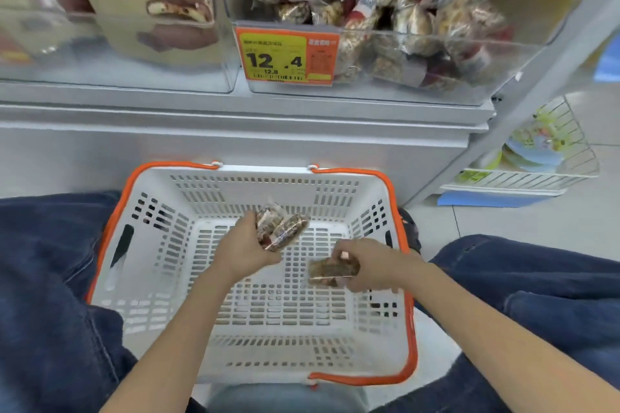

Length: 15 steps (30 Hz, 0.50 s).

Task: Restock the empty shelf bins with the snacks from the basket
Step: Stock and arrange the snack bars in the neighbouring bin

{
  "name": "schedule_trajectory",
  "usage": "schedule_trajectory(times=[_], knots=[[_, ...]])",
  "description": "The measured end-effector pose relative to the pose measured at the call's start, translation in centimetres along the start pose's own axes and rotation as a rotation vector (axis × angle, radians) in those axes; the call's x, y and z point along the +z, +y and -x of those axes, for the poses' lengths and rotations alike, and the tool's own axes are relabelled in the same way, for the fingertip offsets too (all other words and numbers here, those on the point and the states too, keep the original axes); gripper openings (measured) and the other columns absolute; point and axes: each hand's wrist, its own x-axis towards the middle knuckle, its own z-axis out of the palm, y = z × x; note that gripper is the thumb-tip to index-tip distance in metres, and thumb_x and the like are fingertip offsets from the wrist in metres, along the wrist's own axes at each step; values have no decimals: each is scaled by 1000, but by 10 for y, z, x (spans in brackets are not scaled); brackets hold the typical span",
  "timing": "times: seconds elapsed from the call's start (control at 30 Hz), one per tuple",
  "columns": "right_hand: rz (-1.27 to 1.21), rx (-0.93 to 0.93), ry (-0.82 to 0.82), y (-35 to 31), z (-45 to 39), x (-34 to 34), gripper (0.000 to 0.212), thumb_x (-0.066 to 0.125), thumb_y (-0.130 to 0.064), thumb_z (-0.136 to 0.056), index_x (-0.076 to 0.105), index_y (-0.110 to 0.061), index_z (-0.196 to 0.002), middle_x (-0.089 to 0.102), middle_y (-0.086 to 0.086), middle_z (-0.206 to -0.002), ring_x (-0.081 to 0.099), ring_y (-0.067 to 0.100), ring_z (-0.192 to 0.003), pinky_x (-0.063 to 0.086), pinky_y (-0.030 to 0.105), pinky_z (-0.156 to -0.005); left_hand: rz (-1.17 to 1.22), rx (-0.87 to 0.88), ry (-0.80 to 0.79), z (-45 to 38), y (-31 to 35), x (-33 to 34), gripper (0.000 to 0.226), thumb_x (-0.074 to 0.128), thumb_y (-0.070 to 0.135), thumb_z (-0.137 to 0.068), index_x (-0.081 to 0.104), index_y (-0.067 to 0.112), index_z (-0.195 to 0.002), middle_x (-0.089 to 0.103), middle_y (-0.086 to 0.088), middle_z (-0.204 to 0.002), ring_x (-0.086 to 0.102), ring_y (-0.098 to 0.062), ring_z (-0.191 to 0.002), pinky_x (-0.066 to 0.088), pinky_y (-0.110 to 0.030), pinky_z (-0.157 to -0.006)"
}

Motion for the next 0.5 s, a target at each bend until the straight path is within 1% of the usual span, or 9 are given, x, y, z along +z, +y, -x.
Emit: schedule_trajectory(times=[0.07,0.13,0.17,0.27,0.3,0.37,0.4,0.43,0.5], knots=[[-44,-45,182,-9,36,-47,36,69,-18,-77,46,-31,-103,52,-3,-92,51,16,-80,40,23,-60,-113,155,147,21,33,-22,60,78,31,-56,42,23,-103,57,5,-89,57,-16,-73,48,-32,-62],[24,-109,383,-24,76,-87,41,68,-14,-72,45,-33,-100,55,-6,-88,51,12,-76,40,24,-61,-107,262,289,47,65,-46,62,77,31,-57,41,23,-107,55,7,-91,55,-15,-76,45,-33,-64],[89,-149,481,-30,95,-103,40,68,-17,-71,46,-35,-100,55,-7,-88,51,12,-77,41,27,-65,-74,301,365,57,80,-59,63,77,31,-57,42,23,-108,54,8,-91,55,-16,-78,45,-33,-65],[263,-250,791,-41,140,-144,40,62,-37,-69,50,-35,-107,55,-9,-93,50,12,-83,40,35,-75,-12,431,567,80,125,-102,68,80,29,-54,44,22,-111,57,4,-95,57,-21,-84,48,-38,-68],[272,-268,908,-40,149,-157,44,61,-37,-69,52,-31,-111,55,-7,-97,51,13,-87,40,36,-77,-11,479,613,84,139,-116,69,80,28,-54,43,22,-112,57,4,-95,57,-22,-85,48,-38,-67],[215,-314,1120,-30,152,-183,50,64,-24,-70,54,-24,-119,58,1,-104,54,19,-96,44,37,-84,-41,580,671,87,170,-139,70,80,28,-55,43,20,-115,58,3,-97,57,-23,-86,48,-37,-66],[179,-322,1192,-24,147,-195,51,67,-20,-73,54,-22,-123,60,4,-109,55,23,-101,43,42,-91,-77,627,689,85,185,-148,71,79,29,-56,44,19,-116,59,2,-99,58,-24,-88,48,-37,-68],[164,-305,1224,-19,138,-207,50,67,-18,-78,54,-23,-126,61,6,-114,55,27,-107,40,49,-99,-136,662,699,79,200,-155,71,79,31,-57,44,18,-117,60,1,-101,58,-24,-91,47,-37,-70],[191,-235,1194,-9,110,-223,45,61,-19,-89,51,-30,-132,58,5,-127,49,32,-120,30,59,-105,-287,698,705,62,225,-166,71,78,36,-58,44,17,-117,58,0,-105,57,-25,-97,43,-35,-74]])
